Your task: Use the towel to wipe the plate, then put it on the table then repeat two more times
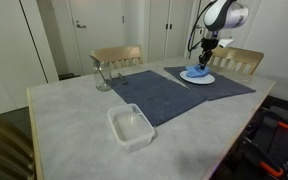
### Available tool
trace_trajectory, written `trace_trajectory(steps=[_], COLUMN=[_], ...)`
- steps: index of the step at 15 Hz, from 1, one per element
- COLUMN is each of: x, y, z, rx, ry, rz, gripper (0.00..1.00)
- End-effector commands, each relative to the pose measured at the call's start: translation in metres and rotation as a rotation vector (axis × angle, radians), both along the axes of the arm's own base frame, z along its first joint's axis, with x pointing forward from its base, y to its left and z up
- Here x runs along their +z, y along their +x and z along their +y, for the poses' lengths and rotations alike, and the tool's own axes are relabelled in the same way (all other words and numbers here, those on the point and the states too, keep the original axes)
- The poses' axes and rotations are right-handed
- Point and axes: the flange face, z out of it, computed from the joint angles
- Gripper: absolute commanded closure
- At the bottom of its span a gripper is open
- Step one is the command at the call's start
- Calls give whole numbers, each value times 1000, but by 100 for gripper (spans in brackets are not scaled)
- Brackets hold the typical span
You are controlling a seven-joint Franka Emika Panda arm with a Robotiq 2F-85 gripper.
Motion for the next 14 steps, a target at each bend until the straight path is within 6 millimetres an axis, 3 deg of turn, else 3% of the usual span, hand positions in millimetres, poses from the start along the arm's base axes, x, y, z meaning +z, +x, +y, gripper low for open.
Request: trace_trajectory(steps=[1, 7, 14], x=[-21, -56, -56], y=[-11, -29, -29], z=[-2, 7, 37], rx=[3, 7, 72], ry=[-4, 19, 163], rz=[3, 59, 75], gripper=[99, 99, 99])
